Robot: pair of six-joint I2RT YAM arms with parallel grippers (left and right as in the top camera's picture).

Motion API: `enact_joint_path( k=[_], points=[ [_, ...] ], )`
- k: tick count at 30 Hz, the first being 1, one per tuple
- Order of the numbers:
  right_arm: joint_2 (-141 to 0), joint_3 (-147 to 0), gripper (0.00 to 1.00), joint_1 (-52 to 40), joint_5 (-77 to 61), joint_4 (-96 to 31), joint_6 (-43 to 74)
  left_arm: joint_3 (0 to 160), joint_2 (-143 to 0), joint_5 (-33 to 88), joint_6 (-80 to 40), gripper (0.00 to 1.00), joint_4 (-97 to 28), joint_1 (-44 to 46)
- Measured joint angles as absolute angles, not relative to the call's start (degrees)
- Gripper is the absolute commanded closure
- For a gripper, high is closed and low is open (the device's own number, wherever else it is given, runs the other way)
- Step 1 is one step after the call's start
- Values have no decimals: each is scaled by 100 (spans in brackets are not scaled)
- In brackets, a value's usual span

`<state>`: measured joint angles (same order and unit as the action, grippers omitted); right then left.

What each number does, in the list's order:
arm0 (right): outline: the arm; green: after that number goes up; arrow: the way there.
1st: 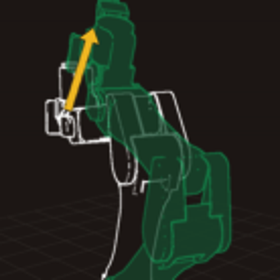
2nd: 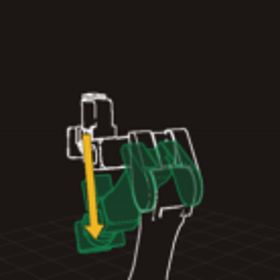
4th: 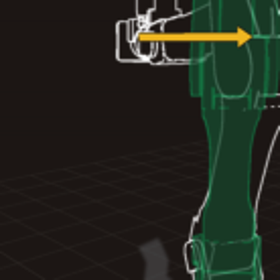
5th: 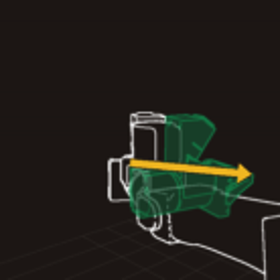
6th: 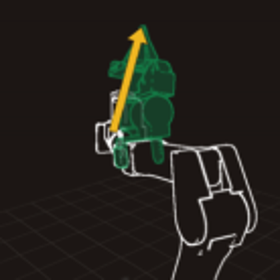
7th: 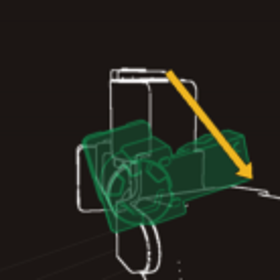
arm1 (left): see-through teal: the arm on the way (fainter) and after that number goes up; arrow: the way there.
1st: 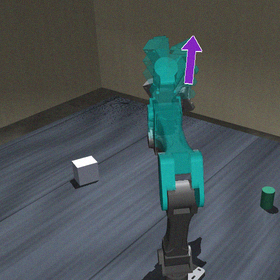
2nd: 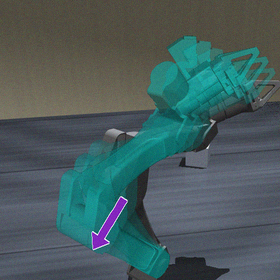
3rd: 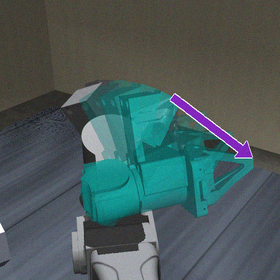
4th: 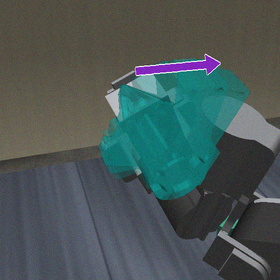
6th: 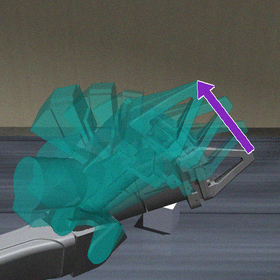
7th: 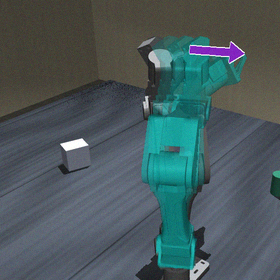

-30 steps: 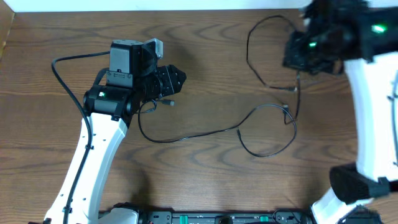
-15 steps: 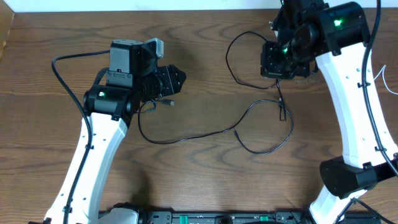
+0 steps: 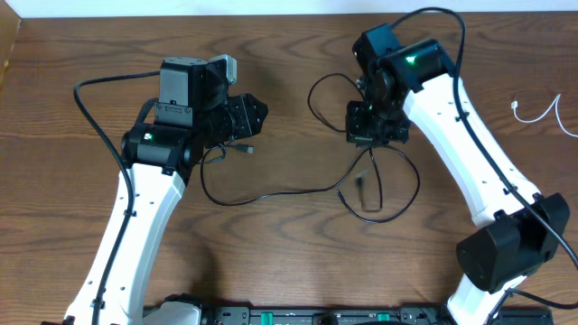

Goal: Untangle cables

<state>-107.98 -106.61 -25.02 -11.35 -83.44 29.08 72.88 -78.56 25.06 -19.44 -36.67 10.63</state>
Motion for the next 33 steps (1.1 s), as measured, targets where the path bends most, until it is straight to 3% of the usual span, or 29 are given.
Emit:
enact_joint_path(
  k=[9,14,24,33],
  points=[
    [-10763,-10656,99,-2427,-2091,-8438,2174,7288,-7856,2379,-1942,57,-3667,1063],
    [-10497,-11063,99,-1951,-2443,-8652,1671,7288,-7856,2364,-1944,57,-3664,1063],
    [-9032,-12770,99,722,-2156,-8051,1339,7288,-7856,2364,-1942,57,-3599,1063],
    [-8833,-12936,99,2709,-1188,-7389,1780,7288,-7856,2364,-1942,57,-3555,1063]
  ],
)
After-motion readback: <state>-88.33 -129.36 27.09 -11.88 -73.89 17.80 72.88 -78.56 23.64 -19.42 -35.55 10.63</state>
